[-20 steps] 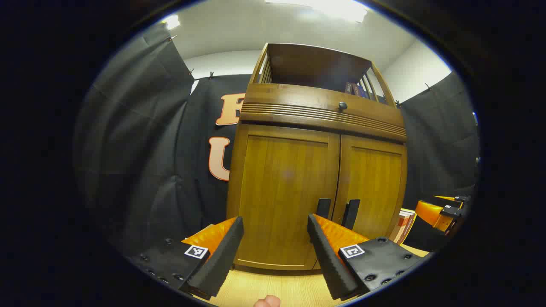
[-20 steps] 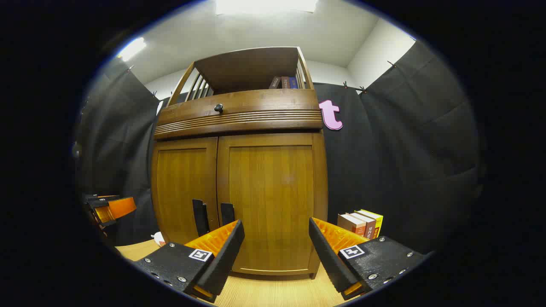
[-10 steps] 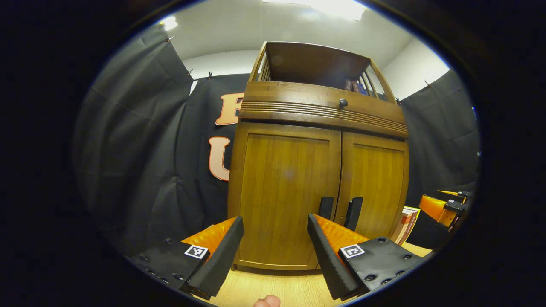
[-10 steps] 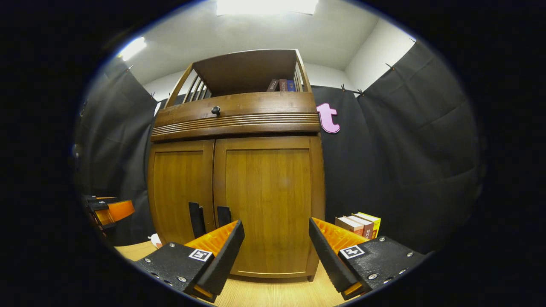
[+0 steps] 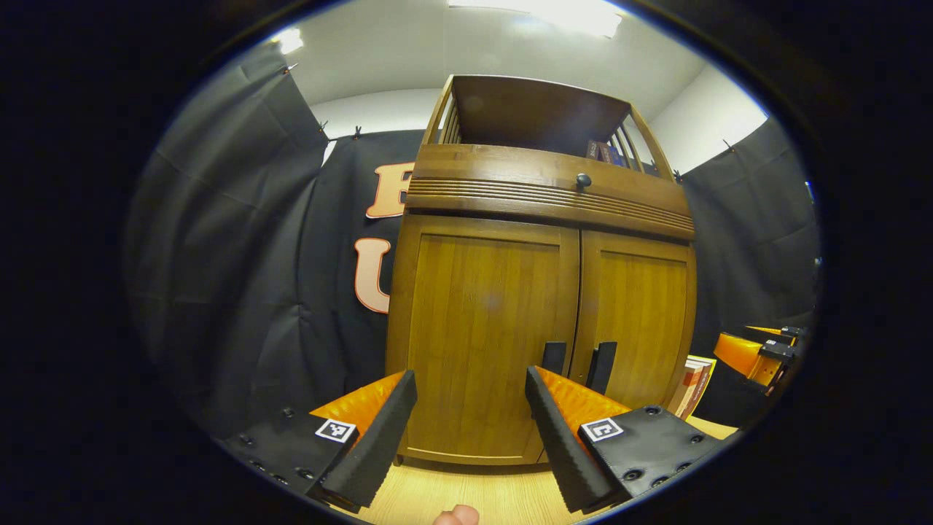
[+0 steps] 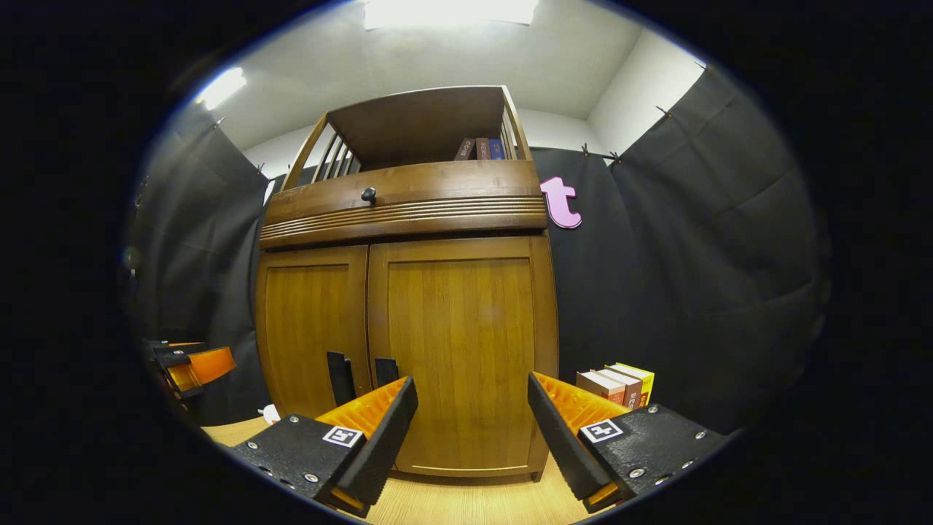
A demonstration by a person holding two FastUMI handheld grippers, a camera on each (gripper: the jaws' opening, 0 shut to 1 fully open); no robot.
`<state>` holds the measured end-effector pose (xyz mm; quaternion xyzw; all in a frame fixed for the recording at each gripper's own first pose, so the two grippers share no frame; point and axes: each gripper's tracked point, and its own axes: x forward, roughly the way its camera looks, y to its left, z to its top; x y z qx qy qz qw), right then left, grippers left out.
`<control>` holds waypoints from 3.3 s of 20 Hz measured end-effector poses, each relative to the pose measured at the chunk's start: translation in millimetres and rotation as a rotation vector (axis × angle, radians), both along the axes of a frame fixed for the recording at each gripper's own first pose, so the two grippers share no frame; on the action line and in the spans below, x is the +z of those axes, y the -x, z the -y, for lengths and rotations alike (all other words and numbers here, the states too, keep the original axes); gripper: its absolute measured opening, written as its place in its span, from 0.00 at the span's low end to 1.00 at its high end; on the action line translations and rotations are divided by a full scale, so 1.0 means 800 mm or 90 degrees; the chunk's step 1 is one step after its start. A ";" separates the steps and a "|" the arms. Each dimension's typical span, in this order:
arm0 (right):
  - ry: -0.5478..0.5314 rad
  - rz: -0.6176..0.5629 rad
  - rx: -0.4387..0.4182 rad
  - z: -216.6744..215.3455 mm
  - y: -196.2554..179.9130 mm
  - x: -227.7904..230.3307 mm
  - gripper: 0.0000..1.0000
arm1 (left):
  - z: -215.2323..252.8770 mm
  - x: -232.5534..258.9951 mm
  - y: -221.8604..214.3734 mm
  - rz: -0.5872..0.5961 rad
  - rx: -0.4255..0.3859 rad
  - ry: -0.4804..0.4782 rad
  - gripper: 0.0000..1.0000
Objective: Open the right door of the double-door shoe cabinet with the right hand, and open the left door with the left hand.
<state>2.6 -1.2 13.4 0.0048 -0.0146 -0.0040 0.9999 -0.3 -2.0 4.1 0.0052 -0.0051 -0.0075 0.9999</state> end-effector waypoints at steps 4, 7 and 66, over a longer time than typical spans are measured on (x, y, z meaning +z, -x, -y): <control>0.010 -0.003 0.004 -0.003 -0.004 -0.002 0.93 | 0.000 0.002 0.001 0.004 0.001 0.000 0.99; 0.005 -0.015 0.021 -0.014 -0.011 -0.007 0.98 | -0.002 0.002 0.001 0.004 0.004 -0.001 0.99; -0.003 -0.167 0.092 -0.155 -0.181 -0.148 0.14 | -0.081 0.005 0.048 0.015 0.051 -0.013 0.99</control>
